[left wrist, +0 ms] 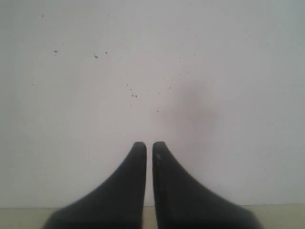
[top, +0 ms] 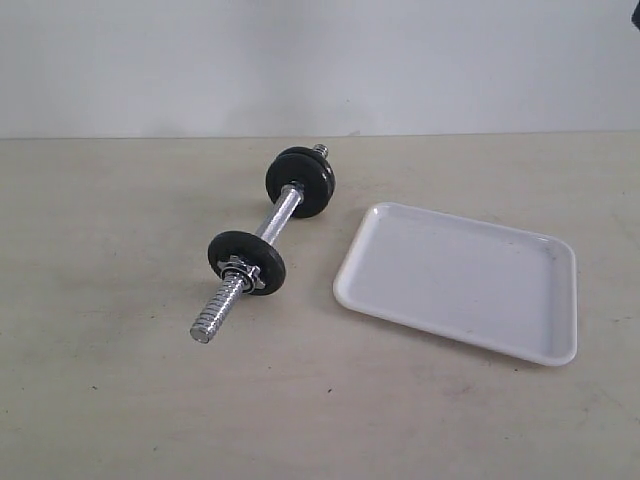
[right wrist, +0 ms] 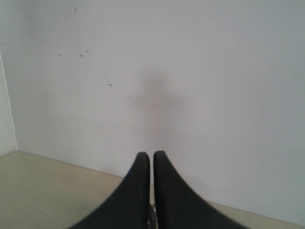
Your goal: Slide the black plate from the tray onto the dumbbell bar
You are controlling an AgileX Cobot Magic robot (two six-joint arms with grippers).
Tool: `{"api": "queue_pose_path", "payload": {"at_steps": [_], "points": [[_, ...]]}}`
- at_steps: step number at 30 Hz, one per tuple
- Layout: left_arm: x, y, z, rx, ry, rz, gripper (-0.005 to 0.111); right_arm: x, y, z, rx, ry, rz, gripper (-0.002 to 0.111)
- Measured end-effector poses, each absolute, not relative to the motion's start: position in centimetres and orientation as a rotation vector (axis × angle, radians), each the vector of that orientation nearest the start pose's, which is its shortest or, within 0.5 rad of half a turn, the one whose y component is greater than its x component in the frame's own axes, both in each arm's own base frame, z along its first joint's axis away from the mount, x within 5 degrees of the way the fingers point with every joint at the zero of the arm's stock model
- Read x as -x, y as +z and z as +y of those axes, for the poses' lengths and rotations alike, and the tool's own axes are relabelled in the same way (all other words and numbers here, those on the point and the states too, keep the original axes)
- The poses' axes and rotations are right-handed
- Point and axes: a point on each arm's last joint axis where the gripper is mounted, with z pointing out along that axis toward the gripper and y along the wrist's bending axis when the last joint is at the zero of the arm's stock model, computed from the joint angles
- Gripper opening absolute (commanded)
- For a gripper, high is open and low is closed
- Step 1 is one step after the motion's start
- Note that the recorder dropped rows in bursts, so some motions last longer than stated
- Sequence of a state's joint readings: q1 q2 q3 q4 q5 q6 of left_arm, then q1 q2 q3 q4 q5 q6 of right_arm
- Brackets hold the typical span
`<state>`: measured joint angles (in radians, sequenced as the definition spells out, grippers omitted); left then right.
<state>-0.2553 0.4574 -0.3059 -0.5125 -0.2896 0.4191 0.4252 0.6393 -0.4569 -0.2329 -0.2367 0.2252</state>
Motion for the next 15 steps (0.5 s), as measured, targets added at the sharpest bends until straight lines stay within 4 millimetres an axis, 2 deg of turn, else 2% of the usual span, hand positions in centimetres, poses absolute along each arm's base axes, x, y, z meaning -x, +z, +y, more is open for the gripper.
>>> {"api": "queue_pose_path", "payload": {"at_steps": [15], "points": [[-10.37,30.49,-1.40,0.000,-0.189,1.387,0.004,-11.73,33.38,5.77,0.350,0.373,1.410,0.001]]}}
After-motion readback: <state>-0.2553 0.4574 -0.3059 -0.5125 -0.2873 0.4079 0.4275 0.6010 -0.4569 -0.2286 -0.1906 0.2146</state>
